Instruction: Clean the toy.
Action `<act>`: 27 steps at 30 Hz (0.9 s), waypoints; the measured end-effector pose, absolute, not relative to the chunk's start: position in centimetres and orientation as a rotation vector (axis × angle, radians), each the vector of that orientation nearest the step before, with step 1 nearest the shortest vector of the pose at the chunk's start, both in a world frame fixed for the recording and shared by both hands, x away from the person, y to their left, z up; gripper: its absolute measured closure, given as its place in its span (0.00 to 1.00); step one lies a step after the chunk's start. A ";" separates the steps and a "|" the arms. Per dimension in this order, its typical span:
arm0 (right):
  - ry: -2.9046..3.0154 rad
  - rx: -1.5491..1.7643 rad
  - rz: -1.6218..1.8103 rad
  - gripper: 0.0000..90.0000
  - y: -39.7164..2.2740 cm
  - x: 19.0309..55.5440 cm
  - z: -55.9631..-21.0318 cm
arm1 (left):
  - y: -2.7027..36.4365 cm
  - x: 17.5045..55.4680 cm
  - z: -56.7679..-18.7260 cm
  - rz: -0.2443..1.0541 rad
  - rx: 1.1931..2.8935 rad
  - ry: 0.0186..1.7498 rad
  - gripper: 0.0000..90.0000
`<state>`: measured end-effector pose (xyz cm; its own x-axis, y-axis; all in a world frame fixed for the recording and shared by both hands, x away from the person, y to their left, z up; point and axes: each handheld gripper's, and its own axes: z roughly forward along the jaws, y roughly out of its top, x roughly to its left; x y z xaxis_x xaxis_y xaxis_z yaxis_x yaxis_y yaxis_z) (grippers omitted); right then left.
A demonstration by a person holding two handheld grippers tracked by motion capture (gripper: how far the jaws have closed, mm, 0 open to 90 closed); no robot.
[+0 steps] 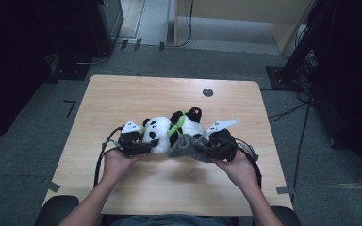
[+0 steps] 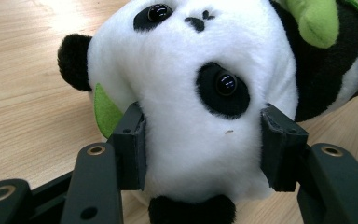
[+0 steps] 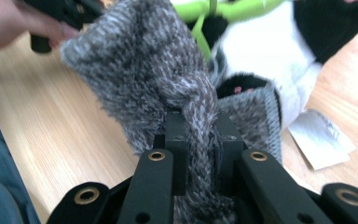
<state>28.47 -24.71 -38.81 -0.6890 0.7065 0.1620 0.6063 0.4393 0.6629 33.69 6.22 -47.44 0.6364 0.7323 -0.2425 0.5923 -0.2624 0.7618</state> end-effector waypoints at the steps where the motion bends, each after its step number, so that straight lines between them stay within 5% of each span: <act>1: 2.534 1.163 1.100 0.90 -24.7 28.6 -38.5 | 6.2 33.7 -47.4 0.195 1.964 1.041 0.48; 18: 2.305 1.184 1.242 0.90 -25.8 33.5 -33.4 | 6.1 33.6 -47.4 0.202 1.971 1.039 0.48; 27: 2.424 1.236 1.121 0.90 -23.7 37.1 -37.0 | 6.1 33.6 -47.4 0.204 1.967 1.040 0.47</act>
<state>37.08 -23.72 -37.01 -0.6309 0.7604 0.1542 0.6097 0.3630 0.7046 33.62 6.12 -47.37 0.6367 0.7337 -0.2372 0.5901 -0.2656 0.7624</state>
